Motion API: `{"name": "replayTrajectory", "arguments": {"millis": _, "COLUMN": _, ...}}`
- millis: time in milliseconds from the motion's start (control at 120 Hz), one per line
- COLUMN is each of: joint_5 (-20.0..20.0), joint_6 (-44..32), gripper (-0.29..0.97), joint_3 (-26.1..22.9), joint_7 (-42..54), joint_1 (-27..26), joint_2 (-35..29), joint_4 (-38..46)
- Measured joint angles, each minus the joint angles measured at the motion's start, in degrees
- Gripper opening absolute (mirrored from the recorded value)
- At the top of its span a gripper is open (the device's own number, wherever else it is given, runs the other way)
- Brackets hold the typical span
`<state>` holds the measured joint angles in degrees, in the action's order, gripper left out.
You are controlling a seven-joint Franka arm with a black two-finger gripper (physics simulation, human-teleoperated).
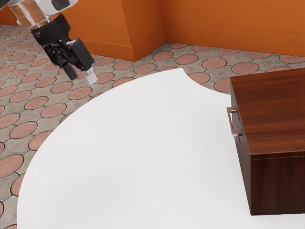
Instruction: Pull the drawer handle with one arm to open the drawer
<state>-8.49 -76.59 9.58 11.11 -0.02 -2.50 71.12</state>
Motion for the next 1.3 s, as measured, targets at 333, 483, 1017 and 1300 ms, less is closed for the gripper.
{"name": "replayTrajectory", "arguments": {"millis": 333, "joint_5": -2.95, "joint_6": -3.82, "gripper": 0.66, "joint_3": 3.61, "joint_7": -6.34, "joint_1": -6.85, "joint_2": -2.53, "joint_4": 12.31}}
{"name": "replayTrajectory", "arguments": {"millis": 483, "joint_5": -6.56, "joint_6": -5.53, "gripper": 0.66, "joint_3": 2.41, "joint_7": -17.12, "joint_1": -18.30, "joint_2": 1.92, "joint_4": 10.22}}
{"name": "replayTrajectory", "arguments": {"millis": 1017, "joint_5": -14.22, "joint_6": -21.80, "gripper": 0.65, "joint_3": 0.82, "joint_7": -47.02, "joint_1": -12.14, "joint_2": -1.70, "joint_4": 18.76}}
{"name": "replayTrajectory", "arguments": {"millis": 1300, "joint_5": -13.71, "joint_6": -26.22, "gripper": 0.65, "joint_3": 0.41, "joint_7": -53.54, "joint_1": -15.38, "joint_2": 3.07, "joint_4": 18.50}}
